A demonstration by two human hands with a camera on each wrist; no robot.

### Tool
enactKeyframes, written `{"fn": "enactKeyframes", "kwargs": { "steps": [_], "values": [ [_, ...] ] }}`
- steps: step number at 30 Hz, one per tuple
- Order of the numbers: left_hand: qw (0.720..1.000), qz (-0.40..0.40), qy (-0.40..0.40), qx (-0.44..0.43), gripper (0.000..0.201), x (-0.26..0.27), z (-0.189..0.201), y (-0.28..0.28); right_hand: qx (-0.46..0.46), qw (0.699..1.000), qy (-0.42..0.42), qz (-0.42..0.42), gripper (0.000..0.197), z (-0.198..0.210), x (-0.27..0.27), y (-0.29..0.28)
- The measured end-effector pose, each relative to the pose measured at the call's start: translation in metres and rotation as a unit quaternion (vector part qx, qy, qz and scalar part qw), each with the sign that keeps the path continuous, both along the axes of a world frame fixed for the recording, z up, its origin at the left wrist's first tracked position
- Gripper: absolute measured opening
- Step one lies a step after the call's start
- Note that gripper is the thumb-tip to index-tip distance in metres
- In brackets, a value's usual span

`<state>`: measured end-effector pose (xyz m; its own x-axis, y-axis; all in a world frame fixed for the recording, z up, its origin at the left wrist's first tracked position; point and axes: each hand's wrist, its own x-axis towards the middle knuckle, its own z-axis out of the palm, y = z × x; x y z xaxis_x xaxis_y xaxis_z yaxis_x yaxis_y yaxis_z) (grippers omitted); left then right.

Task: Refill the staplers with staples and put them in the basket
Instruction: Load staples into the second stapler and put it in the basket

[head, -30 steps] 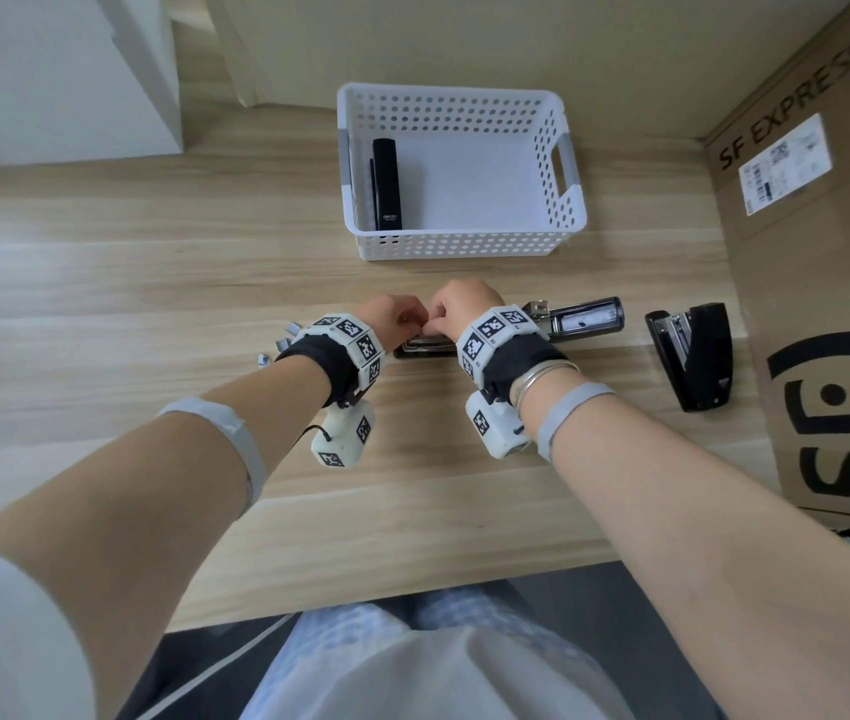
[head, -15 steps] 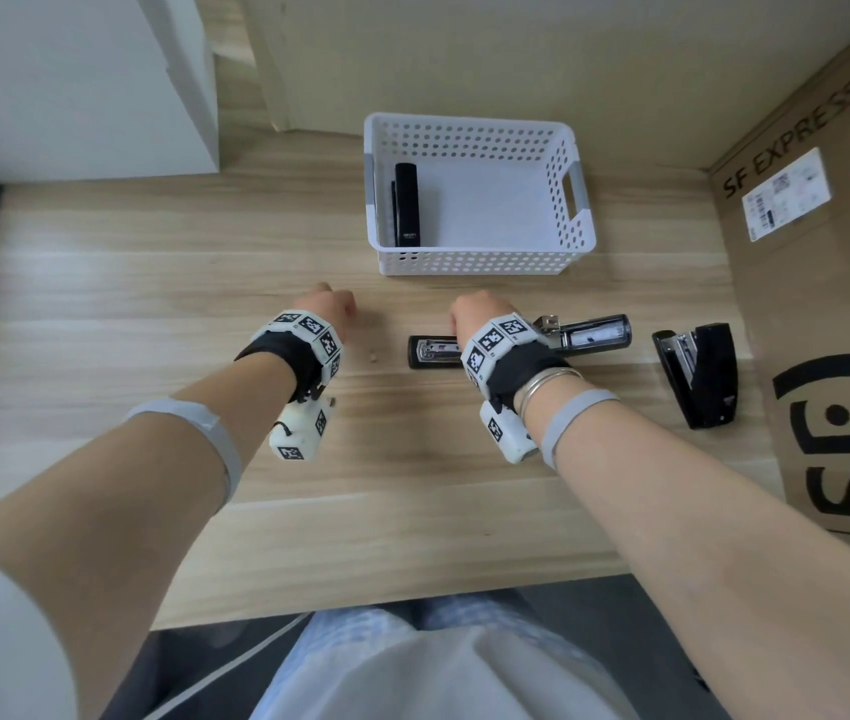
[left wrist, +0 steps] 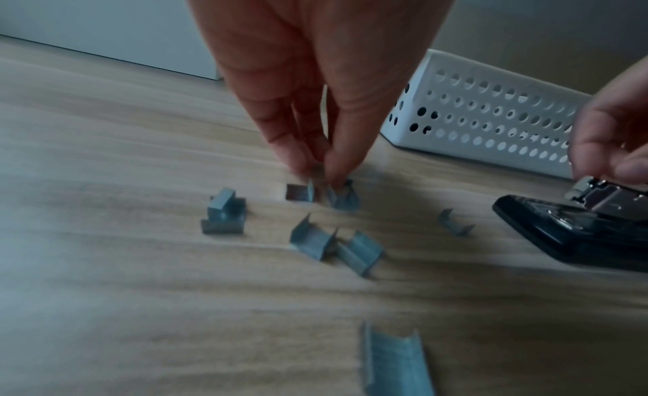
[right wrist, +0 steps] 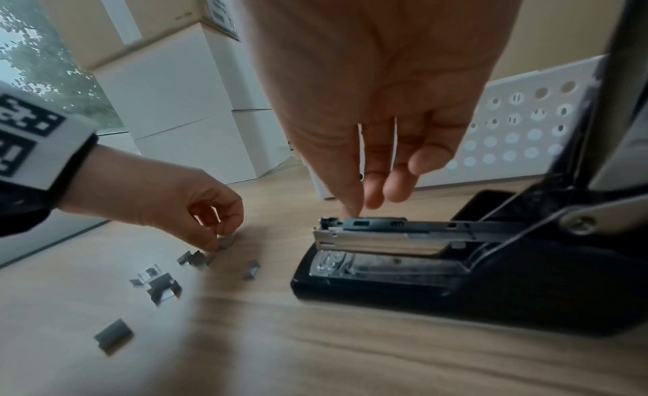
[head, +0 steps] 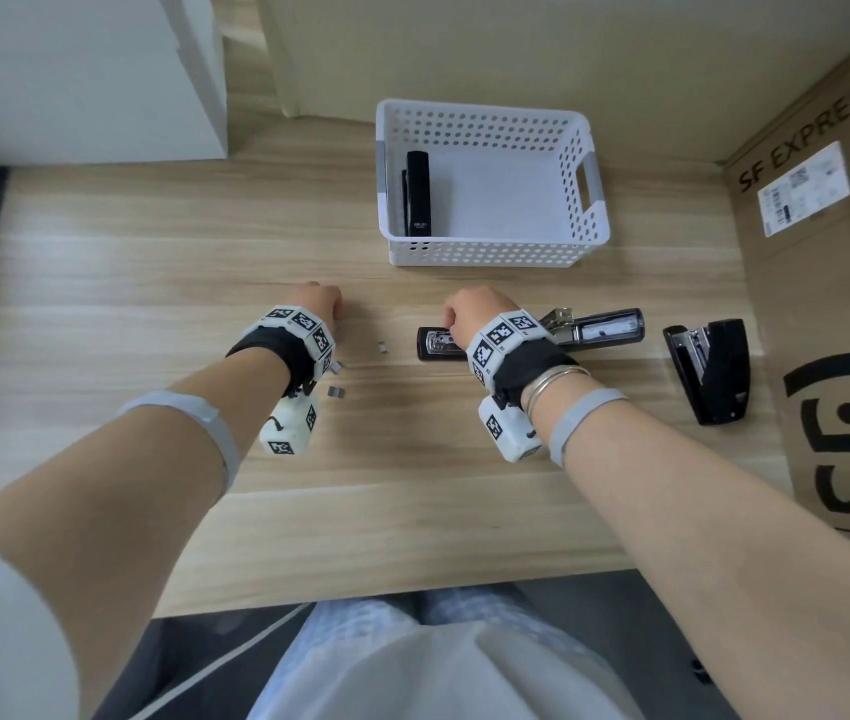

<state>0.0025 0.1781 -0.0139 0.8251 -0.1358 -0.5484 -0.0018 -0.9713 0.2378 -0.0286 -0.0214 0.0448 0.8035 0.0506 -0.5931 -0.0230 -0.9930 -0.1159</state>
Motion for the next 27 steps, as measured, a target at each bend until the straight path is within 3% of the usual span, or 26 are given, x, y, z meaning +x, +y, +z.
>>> {"fn": "enactKeyframes", "kwargs": {
  "steps": [3, 11, 15, 19, 21, 23, 27],
  "values": [
    [1.000, -0.008, -0.012, -0.016, 0.010, -0.001, 0.002, -0.002, 0.013, 1.000, -0.006, -0.012, 0.030, 0.003, 0.000, -0.003],
    [0.992, -0.044, -0.056, -0.102, 0.016, -0.003, 0.015, -0.033, 0.080, 0.995, -0.040, -0.041, 0.020, 0.002, 0.001, -0.004],
    [0.979, -0.080, -0.097, -0.160, 0.017, -0.008, 0.027, -0.067, 0.110, 0.992, -0.027, -0.047, 0.032, 0.006, 0.004, -0.001],
    [0.965, -0.089, -0.114, -0.219, 0.021, -0.013, 0.032, -0.089, 0.163, 0.980, -0.019, -0.117, 0.029, 0.006, 0.007, -0.012],
    [0.960, -0.096, -0.117, -0.234, 0.013, -0.013, 0.034, -0.090, 0.180, 0.974, -0.016, -0.134, 0.025, 0.008, 0.007, -0.017],
    [0.959, -0.107, -0.108, -0.240, 0.006, -0.014, 0.033, -0.091, 0.172, 0.977, -0.007, -0.128, 0.023, 0.011, 0.006, -0.020],
    [0.966, -0.089, -0.083, -0.229, 0.018, -0.015, 0.026, -0.091, 0.101, 0.993, -0.010, -0.056, 0.021, 0.010, 0.002, -0.023]
  ]
}}
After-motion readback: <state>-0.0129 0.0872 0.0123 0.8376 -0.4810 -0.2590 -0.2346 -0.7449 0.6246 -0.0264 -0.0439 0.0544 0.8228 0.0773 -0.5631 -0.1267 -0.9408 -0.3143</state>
